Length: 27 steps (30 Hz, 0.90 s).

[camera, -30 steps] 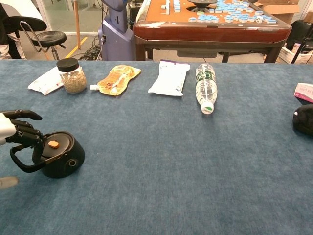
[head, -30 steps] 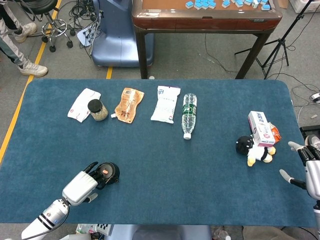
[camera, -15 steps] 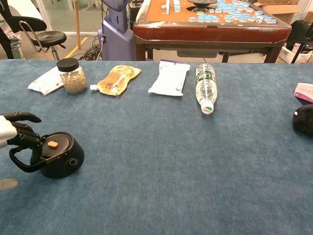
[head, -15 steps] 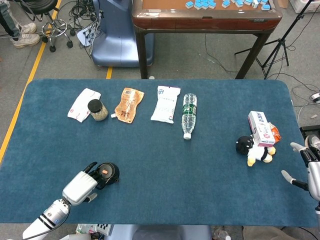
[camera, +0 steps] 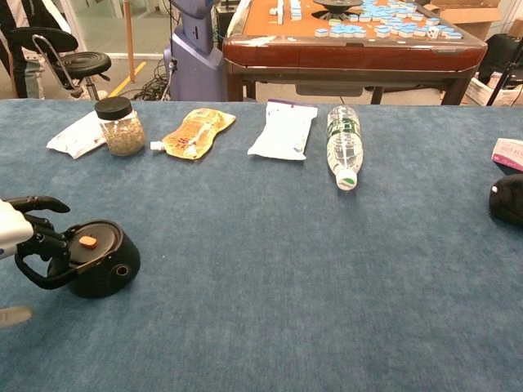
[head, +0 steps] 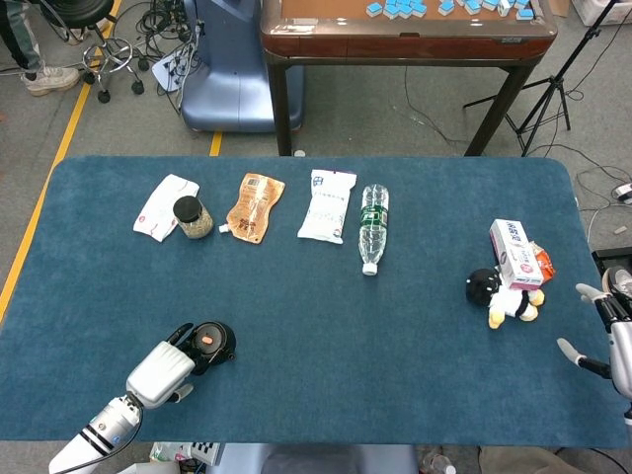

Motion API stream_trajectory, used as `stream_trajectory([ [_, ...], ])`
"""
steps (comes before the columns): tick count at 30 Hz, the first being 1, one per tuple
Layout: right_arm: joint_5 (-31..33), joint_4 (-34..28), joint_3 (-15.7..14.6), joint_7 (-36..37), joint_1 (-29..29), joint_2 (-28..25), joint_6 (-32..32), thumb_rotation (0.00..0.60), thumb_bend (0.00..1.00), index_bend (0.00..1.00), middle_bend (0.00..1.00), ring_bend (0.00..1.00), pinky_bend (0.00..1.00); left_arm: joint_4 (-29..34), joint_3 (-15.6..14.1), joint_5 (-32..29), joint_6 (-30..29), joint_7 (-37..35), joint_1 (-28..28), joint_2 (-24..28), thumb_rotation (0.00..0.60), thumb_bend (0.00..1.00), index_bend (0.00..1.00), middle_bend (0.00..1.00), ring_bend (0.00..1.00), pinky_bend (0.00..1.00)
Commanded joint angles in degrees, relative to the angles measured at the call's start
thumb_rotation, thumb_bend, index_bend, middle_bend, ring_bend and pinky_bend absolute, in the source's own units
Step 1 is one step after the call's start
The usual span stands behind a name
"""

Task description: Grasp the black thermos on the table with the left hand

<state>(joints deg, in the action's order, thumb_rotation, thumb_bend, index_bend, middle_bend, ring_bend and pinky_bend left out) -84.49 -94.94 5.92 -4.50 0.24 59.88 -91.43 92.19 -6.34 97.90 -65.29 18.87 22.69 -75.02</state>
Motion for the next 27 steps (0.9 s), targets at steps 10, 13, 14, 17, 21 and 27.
stream_trajectory([
  [10, 0.5, 0.0, 0.1, -0.2, 0.0, 0.1, 0.5, 0.6, 0.09, 0.25, 0.35, 0.27, 0.33, -0.4, 0.0, -1.1, 0.3, 1.4, -0.2, -1.1, 0.6, 0.22, 0.55, 0.51, 0.42, 0.07],
  [13, 0.5, 0.0, 0.1, -0.2, 0.0, 0.1, 0.6, 0.6, 0.09, 0.25, 0.35, 0.27, 0.33, -0.2, 0.1, -1.5, 0.1, 2.1, -0.4, -1.4, 0.6, 0.22, 0.58, 0.54, 0.44, 0.07],
  [14, 0.5, -0.1, 0.1, -0.2, 0.0, 0.1, 0.6, 0.6, 0.09, 0.25, 0.35, 0.27, 0.33, -0.2, 0.1, -1.6, 0.2, 2.1, -0.5, -1.5, 0.6, 0.22, 0.59, 0.55, 0.45, 0.07],
  [17, 0.6, -0.1, 0.1, -0.2, 0.0, 0.1, 0.6, 0.6, 0.09, 0.25, 0.35, 0.27, 0.33, 0.1, -0.2, -2.3, 1.1, 2.5, -0.3, -1.5, 0.6, 0.22, 0.6, 0.56, 0.46, 0.07],
  [21, 0.7, -0.1, 0.1, -0.2, 0.0, 0.1, 0.7, 0.6, 0.09, 0.25, 0.35, 0.27, 0.33, 0.6, -0.2, -3.0, 1.7, 3.0, -0.2, -1.6, 0.6, 0.22, 0.6, 0.56, 0.46, 0.07],
  [27, 0.9, 0.0, 0.2, -0.1, -0.1, 0.1, 0.8, 0.6, 0.09, 0.25, 0.35, 0.27, 0.33, 1.2, -0.2, -4.2, 2.8, 2.7, 0.0, -1.7, 0.6, 0.22, 0.62, 0.58, 0.48, 0.07],
])
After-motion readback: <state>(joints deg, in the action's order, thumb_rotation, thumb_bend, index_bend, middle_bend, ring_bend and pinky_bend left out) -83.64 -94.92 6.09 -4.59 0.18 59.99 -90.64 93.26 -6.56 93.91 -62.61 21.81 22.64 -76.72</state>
